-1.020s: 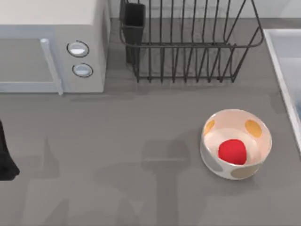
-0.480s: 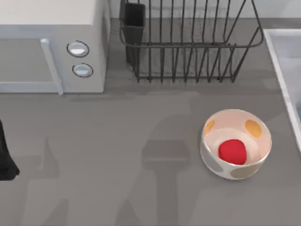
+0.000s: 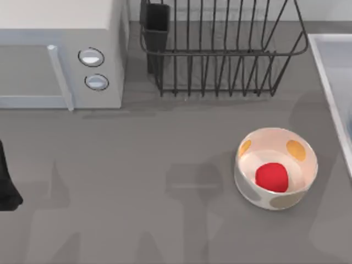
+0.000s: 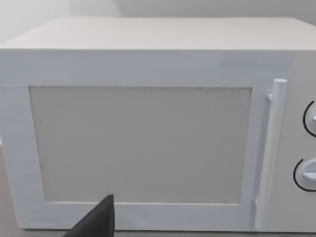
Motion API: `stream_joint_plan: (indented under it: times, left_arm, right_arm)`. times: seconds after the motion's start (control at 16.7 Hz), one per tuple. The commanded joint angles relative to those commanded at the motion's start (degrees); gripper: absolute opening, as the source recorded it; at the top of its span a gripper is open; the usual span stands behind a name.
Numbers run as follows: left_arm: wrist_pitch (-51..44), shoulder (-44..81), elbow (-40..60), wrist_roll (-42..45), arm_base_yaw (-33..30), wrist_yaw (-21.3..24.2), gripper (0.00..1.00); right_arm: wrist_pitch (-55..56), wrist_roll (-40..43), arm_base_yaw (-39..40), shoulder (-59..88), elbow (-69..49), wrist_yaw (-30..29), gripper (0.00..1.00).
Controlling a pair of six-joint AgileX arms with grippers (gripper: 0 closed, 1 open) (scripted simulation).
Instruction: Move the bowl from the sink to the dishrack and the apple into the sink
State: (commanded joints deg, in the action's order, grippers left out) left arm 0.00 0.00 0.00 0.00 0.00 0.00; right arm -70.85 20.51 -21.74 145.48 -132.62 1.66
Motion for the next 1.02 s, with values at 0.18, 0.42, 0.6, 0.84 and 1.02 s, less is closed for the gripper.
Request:
stream_joint_plan:
  times: [0.18,0.42,0.6,0.84,1.02]
  left_arm:
    - [0.00,0.00,0.00,0.00,0.00,0.00,1.00]
    - [0.00,0.00,0.00,0.00,0.00,0.00,1.00]
    - [0.00,0.00,0.00,0.00,0.00,0.00,1.00]
    - [0.00,0.00,0.00,0.00,0.00,0.00,1.00]
    - [0.00,0.00,0.00,0.00,0.00,0.00,1.00]
  right_arm:
    - [-0.77,0.12,-0.38,1.68,-1.53,-0.07,1.00]
    - [-0.67,0.08,-0.06,1.71,-1.37,-0.05,1.00]
    - [1.44,-0.10,-0.14,3.06,-0.11,-0.11,1.00]
    - [10.21,-0.25,-0.03,7.03,3.63,-0.17,1.00]
    - [14.44,-0.35,0.04,9.45,5.79,-0.22,1.00]
